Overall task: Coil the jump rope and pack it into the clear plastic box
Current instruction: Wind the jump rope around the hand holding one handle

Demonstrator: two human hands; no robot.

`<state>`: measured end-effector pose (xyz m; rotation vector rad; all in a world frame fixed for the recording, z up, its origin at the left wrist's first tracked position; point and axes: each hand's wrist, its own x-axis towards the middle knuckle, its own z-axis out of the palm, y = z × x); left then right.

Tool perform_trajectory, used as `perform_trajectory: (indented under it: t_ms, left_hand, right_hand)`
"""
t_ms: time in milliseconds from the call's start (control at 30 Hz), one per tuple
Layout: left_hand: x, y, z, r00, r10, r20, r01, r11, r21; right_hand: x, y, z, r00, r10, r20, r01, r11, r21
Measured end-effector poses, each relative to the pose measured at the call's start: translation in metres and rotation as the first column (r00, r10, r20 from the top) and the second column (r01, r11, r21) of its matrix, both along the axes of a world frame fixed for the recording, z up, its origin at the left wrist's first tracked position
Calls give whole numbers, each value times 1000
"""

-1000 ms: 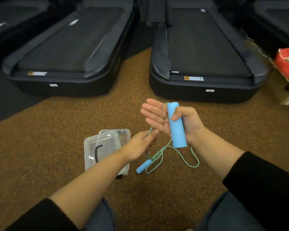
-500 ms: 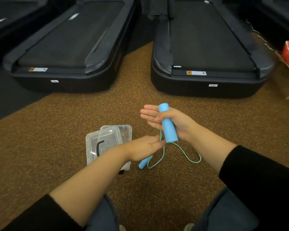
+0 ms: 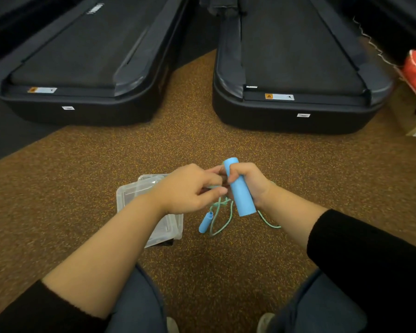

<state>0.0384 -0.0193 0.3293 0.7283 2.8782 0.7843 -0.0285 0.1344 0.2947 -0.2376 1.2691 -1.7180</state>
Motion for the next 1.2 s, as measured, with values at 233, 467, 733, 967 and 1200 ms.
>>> perform_trajectory:
  t_ms: [233,467,733,967,1200]
  left_hand:
    - [-2,-3,6,965,29,-261,-49,996,-70]
    - [-8,-12,-5,971,199,-135,-174,969,177]
    - [-19,-3,-21,951,288,109,-305,827,472]
    - [-23,10,-31,865,235,443,-481,637,602]
    - [-16,26,-30,904,282,321,-412,775,480]
  right_hand:
    - [11,-3,-1,990,126,66,-124,992,-39]
    - [12,-3,7,941,338,-11,-334,925,-182]
    - [16,-2,17,948,317,11,-302,913,-272]
    - [16,-5,29,983,179,-32,-180,927,-331]
    - [-1,-4,40,997,78,-7,-72,884,-461]
